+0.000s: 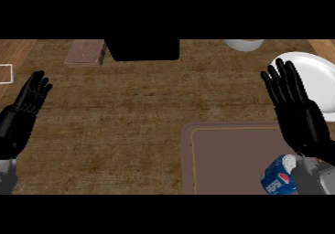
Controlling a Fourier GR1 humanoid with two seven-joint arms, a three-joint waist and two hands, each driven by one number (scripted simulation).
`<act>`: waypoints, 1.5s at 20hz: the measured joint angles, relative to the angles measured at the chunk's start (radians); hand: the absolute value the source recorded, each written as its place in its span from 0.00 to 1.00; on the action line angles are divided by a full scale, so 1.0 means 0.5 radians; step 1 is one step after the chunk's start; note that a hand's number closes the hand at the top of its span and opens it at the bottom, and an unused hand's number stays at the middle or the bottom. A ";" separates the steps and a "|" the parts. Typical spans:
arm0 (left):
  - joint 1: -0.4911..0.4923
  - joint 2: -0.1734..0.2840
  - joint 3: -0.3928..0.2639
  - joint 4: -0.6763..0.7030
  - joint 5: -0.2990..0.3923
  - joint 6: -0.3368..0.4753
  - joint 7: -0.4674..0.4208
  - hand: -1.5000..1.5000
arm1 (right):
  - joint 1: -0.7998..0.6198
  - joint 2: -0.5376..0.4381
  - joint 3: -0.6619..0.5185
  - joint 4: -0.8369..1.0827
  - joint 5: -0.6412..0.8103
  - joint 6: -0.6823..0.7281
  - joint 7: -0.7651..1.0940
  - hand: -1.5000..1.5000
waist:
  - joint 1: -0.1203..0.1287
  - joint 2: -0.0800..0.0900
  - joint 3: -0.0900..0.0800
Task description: Pick the can from the tray and place it in the plate
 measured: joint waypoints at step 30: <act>0.190 -0.587 -0.353 0.229 -0.027 0.251 0.622 0.50 | -0.576 -1.207 -0.172 1.125 0.485 1.570 -0.198 0.00 | 0.055 0.034 -0.036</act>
